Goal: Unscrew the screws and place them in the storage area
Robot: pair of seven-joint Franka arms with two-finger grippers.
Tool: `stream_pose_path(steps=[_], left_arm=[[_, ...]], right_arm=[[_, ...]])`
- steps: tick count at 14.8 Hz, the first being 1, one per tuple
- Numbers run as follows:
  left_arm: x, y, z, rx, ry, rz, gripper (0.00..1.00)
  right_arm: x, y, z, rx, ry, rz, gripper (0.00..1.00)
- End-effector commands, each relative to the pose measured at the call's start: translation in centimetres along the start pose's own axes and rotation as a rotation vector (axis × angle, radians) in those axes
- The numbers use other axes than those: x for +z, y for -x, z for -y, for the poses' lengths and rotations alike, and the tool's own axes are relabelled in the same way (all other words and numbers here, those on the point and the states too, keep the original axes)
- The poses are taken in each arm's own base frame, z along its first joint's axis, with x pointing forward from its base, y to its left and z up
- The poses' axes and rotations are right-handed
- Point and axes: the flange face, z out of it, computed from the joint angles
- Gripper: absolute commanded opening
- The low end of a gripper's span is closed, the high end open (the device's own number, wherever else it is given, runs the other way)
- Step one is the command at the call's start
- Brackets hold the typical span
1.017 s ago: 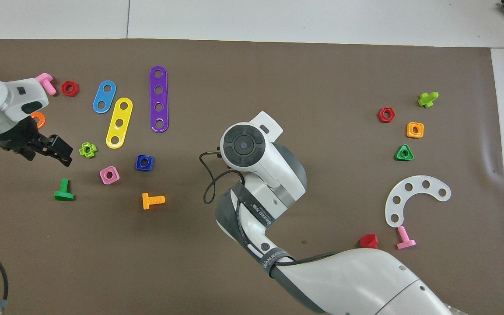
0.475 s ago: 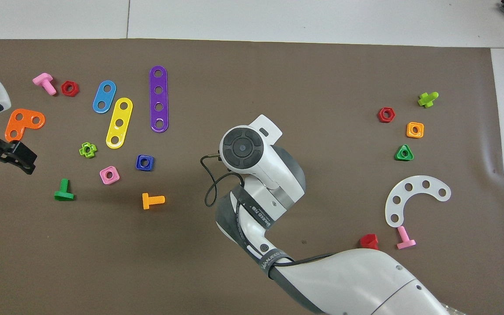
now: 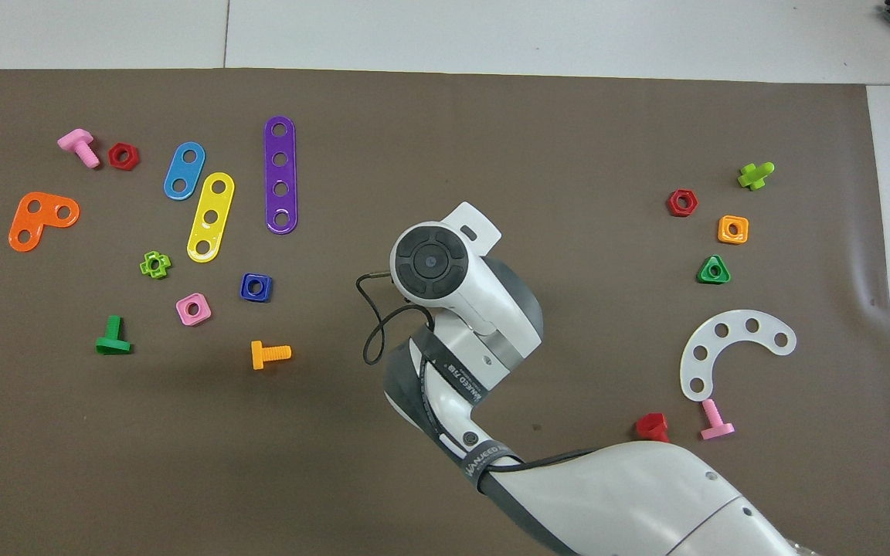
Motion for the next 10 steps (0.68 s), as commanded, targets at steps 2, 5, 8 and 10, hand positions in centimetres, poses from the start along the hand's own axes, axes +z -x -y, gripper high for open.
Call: stream_pose_path(steps=[2, 5, 8, 10], left_arm=[[-1.7, -1.0, -1.4, -0.076, 0.058, -0.108, 1.00], [-2.9, -1.1, -2.0, -0.062, 0.054, -0.195, 1.00], [-2.4, -1.5, -3.1, -0.026, 0.049, -0.208, 1.00], [-1.9, -1.3, -4.1, 0.004, 0.051, -0.217, 1.00]], right_arm=[[-2.4, 1.0, -9.5, 0.087, 0.021, -0.021, 0.00], [-2.0, 2.0, -16.6, 0.101, 0.026, -0.027, 0.00], [-2.5, 1.8, -19.8, 0.137, 0.025, -0.037, 0.00], [-2.1, 0.9, -22.9, 0.154, 0.034, -0.031, 0.00]])
